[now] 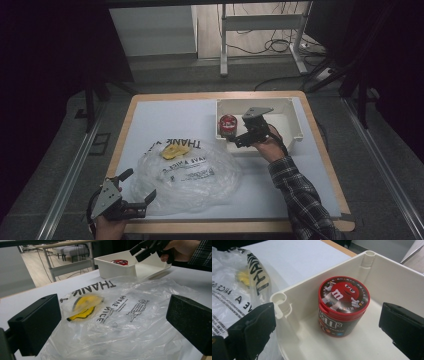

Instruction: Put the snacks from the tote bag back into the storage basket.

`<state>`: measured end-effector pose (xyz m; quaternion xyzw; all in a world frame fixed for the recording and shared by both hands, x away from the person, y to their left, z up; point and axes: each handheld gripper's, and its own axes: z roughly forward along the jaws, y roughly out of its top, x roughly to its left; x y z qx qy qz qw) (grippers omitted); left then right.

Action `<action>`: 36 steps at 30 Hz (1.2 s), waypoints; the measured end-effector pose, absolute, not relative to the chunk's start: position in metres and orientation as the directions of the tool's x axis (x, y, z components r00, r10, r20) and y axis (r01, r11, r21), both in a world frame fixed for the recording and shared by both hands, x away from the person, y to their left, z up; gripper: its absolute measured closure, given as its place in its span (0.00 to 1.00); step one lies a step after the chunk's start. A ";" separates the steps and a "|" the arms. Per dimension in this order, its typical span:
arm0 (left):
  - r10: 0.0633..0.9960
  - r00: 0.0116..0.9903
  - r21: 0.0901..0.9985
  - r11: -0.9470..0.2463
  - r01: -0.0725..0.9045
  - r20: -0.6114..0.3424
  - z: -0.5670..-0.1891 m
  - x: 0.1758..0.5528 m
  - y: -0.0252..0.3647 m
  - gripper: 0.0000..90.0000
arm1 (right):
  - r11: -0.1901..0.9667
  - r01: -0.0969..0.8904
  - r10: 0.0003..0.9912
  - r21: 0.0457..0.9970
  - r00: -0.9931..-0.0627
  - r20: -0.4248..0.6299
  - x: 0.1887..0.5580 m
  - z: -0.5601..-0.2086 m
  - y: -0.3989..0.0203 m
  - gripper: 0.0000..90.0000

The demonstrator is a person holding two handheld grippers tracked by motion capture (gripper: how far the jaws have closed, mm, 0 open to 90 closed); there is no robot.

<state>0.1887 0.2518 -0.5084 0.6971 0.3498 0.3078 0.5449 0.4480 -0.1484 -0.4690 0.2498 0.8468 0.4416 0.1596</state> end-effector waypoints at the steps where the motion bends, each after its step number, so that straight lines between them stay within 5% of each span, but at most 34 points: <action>1: 0.823 0.566 0.975 -0.161 0.152 0.048 -0.508 0.189 0.252 0.00 | 0.485 0.282 0.564 0.828 -0.824 -0.050 0.448 -0.469 -0.148 0.01; 36: 0.821 0.568 0.975 -0.161 0.150 0.048 -0.508 0.188 0.252 0.00 | 0.407 0.271 0.564 0.872 -0.826 -0.006 0.425 -0.475 -0.168 0.00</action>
